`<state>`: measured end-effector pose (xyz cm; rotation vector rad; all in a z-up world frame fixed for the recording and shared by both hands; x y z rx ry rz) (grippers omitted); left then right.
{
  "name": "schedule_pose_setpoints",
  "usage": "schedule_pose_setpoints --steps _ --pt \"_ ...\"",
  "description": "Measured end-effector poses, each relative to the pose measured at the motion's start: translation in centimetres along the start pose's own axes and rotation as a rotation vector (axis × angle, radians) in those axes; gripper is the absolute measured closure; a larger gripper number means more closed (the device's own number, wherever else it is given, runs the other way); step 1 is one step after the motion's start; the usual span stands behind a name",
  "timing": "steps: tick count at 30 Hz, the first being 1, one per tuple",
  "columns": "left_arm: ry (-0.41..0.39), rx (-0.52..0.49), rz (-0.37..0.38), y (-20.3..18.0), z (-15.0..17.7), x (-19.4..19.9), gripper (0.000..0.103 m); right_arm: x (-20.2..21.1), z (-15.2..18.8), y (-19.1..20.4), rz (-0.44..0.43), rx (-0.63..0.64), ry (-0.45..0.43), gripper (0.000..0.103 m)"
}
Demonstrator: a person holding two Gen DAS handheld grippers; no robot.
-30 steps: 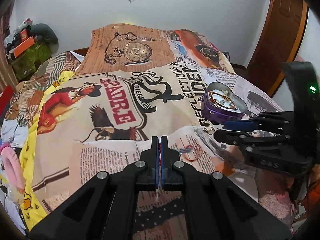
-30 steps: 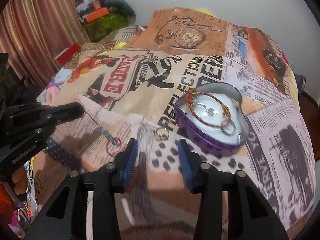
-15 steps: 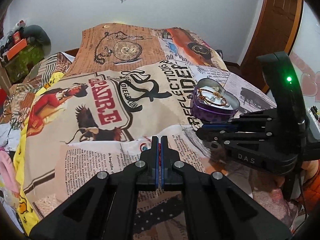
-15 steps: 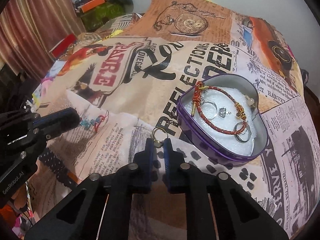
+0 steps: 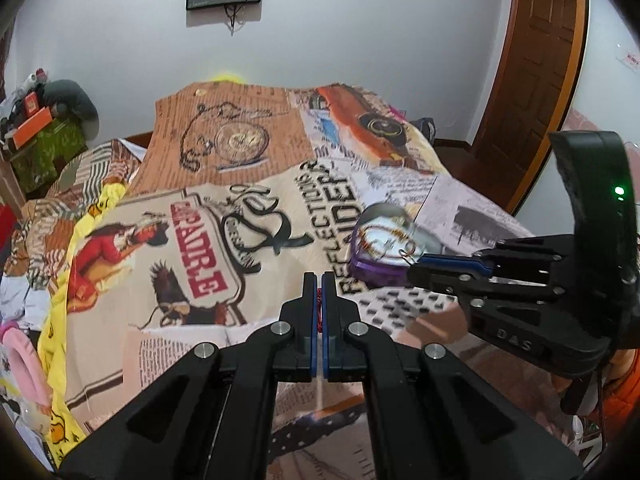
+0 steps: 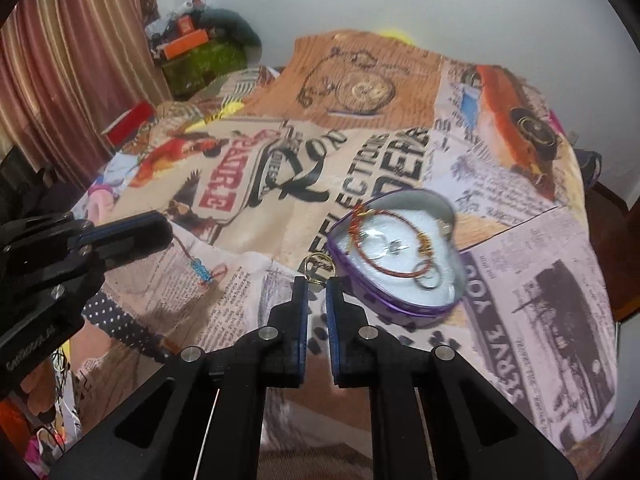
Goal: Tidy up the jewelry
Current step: 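Lower the bracelet and gold ring into the heart tin and open both grippers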
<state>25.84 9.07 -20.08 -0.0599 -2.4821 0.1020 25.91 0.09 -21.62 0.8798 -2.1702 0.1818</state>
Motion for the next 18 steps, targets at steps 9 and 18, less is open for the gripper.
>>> schedule_pose_setpoints --steps 9,18 --pt "-0.059 -0.027 0.017 -2.2 -3.2 0.5 0.103 3.9 -1.5 -2.0 0.033 -0.024 -0.102 0.095" --pt "-0.105 -0.036 0.049 -4.1 -6.0 0.0 0.103 5.7 -2.3 -4.1 0.060 -0.045 -0.170 0.095"
Point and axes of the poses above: each gripper's, at about its wrist camera, not at the fingertips, and x roughly against the way its jaws point, y to its left, z to its underside, the point moved 4 cm from there along -x, roughly the way its jaws point, and after that the axes turned 6 degrees about -y, right-handed, at the moved point
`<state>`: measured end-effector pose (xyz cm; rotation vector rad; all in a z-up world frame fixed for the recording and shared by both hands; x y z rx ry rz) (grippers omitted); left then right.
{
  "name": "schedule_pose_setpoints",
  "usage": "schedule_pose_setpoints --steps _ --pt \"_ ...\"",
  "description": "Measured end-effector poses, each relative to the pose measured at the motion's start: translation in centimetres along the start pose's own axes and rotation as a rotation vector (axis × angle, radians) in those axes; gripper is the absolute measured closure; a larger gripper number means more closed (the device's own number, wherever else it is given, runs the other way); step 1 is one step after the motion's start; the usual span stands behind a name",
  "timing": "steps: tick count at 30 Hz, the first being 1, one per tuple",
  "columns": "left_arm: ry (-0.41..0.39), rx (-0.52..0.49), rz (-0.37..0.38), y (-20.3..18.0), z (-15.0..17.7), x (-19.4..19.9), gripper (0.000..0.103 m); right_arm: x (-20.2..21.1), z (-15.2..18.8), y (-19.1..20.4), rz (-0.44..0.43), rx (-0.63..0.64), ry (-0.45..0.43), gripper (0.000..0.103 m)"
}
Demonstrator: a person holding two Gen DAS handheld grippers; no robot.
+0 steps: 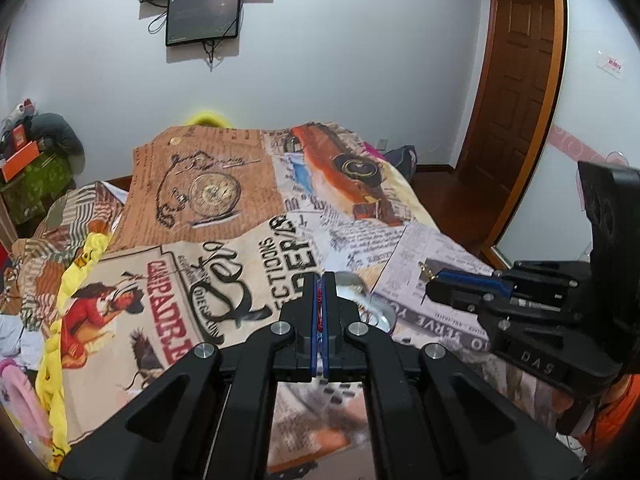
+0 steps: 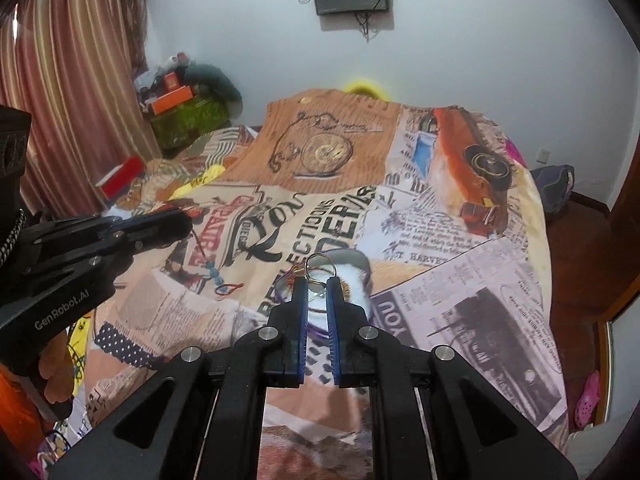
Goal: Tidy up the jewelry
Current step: 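Lower the bracelet and gold ring into the heart tin and open both grippers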
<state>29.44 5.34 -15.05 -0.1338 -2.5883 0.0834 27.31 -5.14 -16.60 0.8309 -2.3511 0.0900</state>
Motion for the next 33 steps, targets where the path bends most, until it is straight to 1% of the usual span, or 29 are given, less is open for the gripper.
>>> schedule_pose_setpoints --steps 6,13,23,27,33 --pt "-0.009 -0.003 0.023 -0.9 -0.8 -1.3 0.103 -0.4 0.1 -0.9 -0.004 -0.012 -0.009 0.095" --pt "0.008 -0.006 0.044 -1.7 -0.7 -3.6 0.103 -1.8 1.0 -1.7 -0.011 -0.032 0.009 0.095" --pt "0.075 -0.004 0.075 -1.9 1.2 -6.7 0.103 -4.0 2.0 -2.0 -0.025 -0.036 0.048 0.095" --pt "0.108 -0.015 0.071 -1.7 2.3 -7.6 0.103 -4.8 2.4 -1.9 -0.033 -0.037 0.062 0.095" --pt "0.150 -0.005 0.071 -1.0 3.6 -8.7 0.103 -6.0 2.9 -1.6 -0.038 -0.027 0.093 0.095"
Point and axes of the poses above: each gripper's, at about its wrist camera, not at the fingertips, and x roughly against the way its jaws point, y to its left, z to its underside, the point moved 4 cm from there along -x, roughly the way its jaws point, and after that the axes turned 6 degrees about -y, right-handed, at the moved point
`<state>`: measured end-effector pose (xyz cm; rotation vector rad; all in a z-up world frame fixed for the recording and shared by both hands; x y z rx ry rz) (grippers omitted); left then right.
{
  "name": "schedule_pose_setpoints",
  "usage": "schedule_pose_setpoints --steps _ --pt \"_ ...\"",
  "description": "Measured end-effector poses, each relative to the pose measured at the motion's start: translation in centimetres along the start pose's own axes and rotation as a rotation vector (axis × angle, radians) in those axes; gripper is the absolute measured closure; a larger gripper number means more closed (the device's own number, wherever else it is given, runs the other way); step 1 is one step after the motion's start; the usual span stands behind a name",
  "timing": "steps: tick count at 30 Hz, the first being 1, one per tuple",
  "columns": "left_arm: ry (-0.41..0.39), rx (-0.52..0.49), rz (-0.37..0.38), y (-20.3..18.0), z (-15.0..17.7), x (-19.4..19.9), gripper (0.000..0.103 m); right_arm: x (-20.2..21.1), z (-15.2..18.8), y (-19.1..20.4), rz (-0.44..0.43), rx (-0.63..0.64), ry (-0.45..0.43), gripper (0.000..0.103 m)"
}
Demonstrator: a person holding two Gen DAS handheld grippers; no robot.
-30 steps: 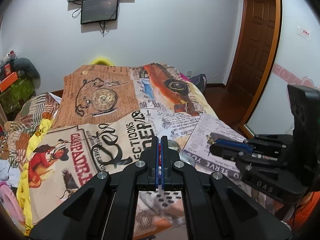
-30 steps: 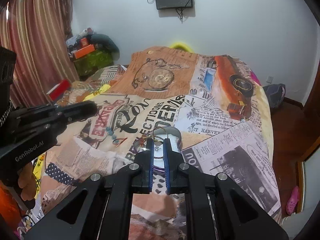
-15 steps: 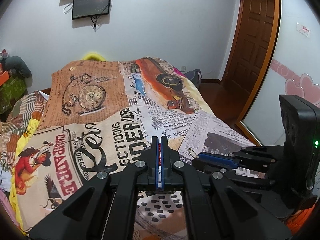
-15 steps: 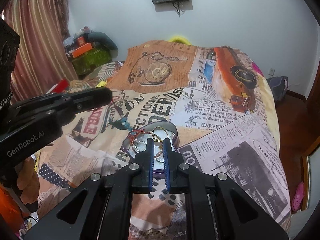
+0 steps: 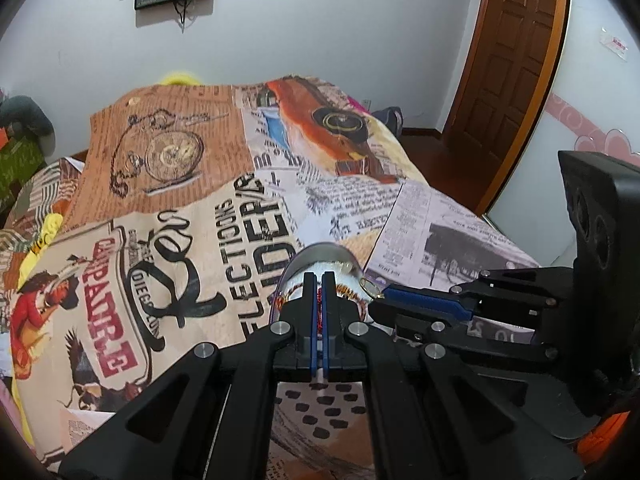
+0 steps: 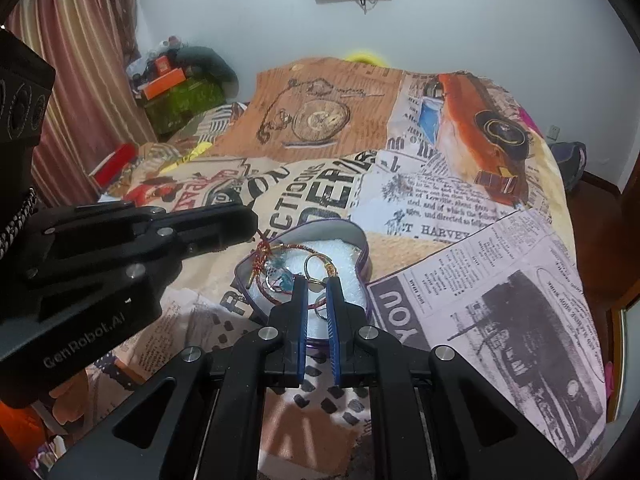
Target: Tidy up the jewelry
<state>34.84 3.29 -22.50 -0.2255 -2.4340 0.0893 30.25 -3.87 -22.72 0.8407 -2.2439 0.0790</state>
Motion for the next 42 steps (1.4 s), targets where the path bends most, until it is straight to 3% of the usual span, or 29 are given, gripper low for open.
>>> schedule_pose_setpoints --steps 13,23,30,33,35,40,42 --pt "0.064 0.004 -0.026 1.2 2.1 -1.1 0.103 -1.4 0.7 0.7 0.009 0.042 0.042 0.095" --pt "0.055 0.009 -0.063 1.7 2.1 0.0 0.099 -1.1 0.6 0.7 0.033 0.037 0.052 0.095" --pt "0.030 0.026 -0.085 2.1 2.1 2.1 0.070 0.9 0.1 1.0 0.083 0.062 0.021 0.094" --pt "0.013 0.024 -0.090 2.0 2.0 3.3 0.069 1.8 -0.2 1.4 0.104 0.082 0.008 0.093" --pt "0.004 0.022 -0.095 1.9 1.9 4.2 0.068 2.4 -0.4 1.7 0.117 0.094 -0.003 0.090" --pt "-0.026 0.024 -0.098 1.5 1.5 6.7 0.068 4.5 -0.9 2.2 0.136 0.092 -0.059 0.064" --pt "-0.042 0.025 -0.102 1.3 1.4 8.0 0.068 5.5 -1.3 2.6 0.135 0.093 -0.081 0.064"
Point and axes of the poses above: each gripper's, at about its wrist camera, not at the fingertips, and x roughly against the way its jaws point, y to its left, z to its underside, the point moved 4 cm from there along -x, roughly the way its jaws point, and after that the axes turned 6 degrees about -y, right-handed, at the moved point
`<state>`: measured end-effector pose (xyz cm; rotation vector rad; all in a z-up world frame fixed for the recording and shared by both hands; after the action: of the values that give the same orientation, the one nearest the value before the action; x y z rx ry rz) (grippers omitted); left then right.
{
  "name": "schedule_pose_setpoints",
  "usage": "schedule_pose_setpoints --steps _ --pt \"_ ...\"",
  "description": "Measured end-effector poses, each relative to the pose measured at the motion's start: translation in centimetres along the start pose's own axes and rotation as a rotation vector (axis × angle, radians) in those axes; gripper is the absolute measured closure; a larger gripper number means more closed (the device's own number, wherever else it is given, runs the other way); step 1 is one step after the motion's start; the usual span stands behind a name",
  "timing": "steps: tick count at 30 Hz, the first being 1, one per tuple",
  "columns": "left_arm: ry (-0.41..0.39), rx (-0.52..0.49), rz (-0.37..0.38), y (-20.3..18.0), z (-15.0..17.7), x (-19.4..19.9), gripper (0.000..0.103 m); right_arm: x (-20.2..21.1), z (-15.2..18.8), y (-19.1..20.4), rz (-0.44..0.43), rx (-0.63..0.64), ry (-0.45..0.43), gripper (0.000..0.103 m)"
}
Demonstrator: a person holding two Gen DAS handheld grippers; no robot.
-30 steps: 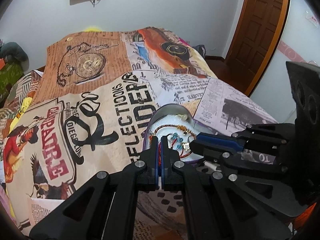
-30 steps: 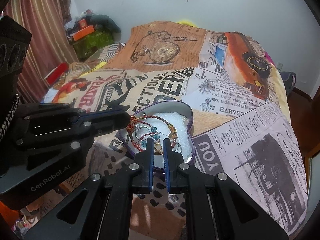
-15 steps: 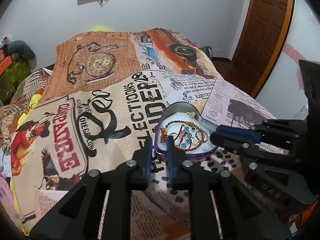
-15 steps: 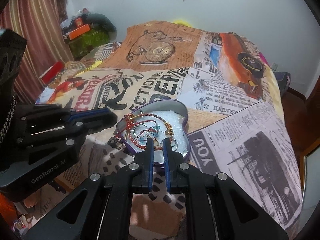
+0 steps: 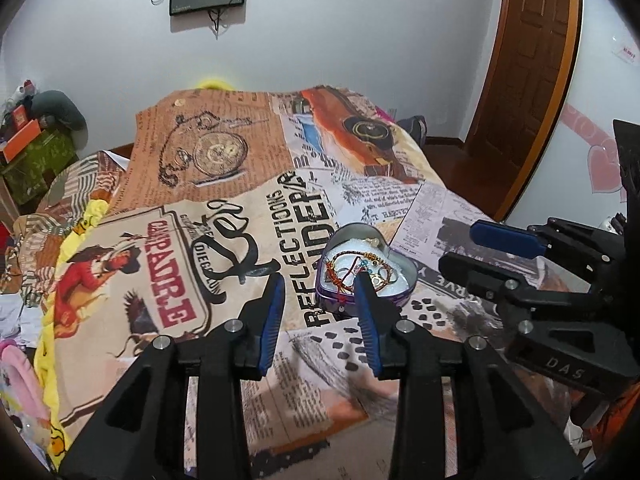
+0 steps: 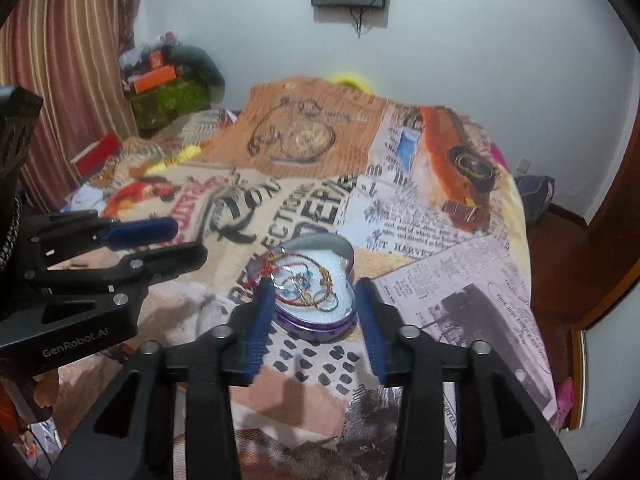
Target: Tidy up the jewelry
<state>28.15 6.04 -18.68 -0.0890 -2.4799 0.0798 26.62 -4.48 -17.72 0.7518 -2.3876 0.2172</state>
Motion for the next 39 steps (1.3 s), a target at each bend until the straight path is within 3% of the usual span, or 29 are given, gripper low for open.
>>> schedule_pose_setpoints --steps 4,9,17,18,21,23,24,25,28,31,35,39 --pt "-0.053 0.006 -0.007 -0.1 -0.8 3.1 0.068 2.2 -0.7 0.6 -0.002 0.000 -0.034 0.064" --pt "-0.176 0.019 -0.013 -0.7 -2.6 9.0 0.068 6.9 -2.3 1.4 0.007 -0.003 -0.132 0.064" --pt "-0.471 -0.023 -0.052 -3.6 -4.8 21.3 0.067 19.5 -5.3 3.2 0.063 -0.014 -0.429 0.064" --pt "-0.500 -0.027 -0.055 -4.0 -4.8 22.5 0.064 21.6 -5.5 3.5 0.070 -0.018 -0.480 0.064" --pt "-0.598 -0.035 -0.086 -5.0 -4.4 26.2 0.039 25.4 -5.4 4.1 0.073 -0.038 -0.568 0.063" --pt "-0.648 -0.030 -0.101 -5.4 -3.9 28.0 0.033 27.7 -5.1 4.5 0.084 -0.058 -0.626 0.053" --pt "-0.667 -0.024 -0.103 -5.5 -3.6 28.8 0.031 28.3 -4.9 4.6 0.092 -0.066 -0.646 0.042" --pt "-0.677 -0.015 -0.104 -5.5 -3.4 29.3 0.026 28.9 -4.7 4.7 0.104 -0.076 -0.668 0.033" --pt "-0.715 0.020 -0.127 -5.0 -2.7 30.6 0.006 29.9 -4.0 5.1 0.135 -0.099 -0.707 0.017" --pt "-0.742 0.041 -0.149 -4.8 -1.9 31.5 0.004 30.1 -3.2 5.3 0.170 -0.118 -0.719 0.004" --pt "-0.724 0.053 -0.146 -4.6 -1.6 31.3 0.004 29.8 -3.1 5.6 0.227 -0.107 -0.720 0.000" --pt "-0.711 0.047 -0.151 -4.8 -1.2 31.3 0.004 30.0 -2.6 5.9 0.221 -0.097 -0.704 0.000"
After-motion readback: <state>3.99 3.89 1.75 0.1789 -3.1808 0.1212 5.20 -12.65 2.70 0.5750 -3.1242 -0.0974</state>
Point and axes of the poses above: each gripper's, at about its wrist camera, not at the fingertips, and x roughly against the way its jaws point, y to its left, z to its underside, the point moved 4 cm from there along -x, roughly the way its jaws point, and after that the axes turned 6 degrees about -y, right-handed, at the moved point
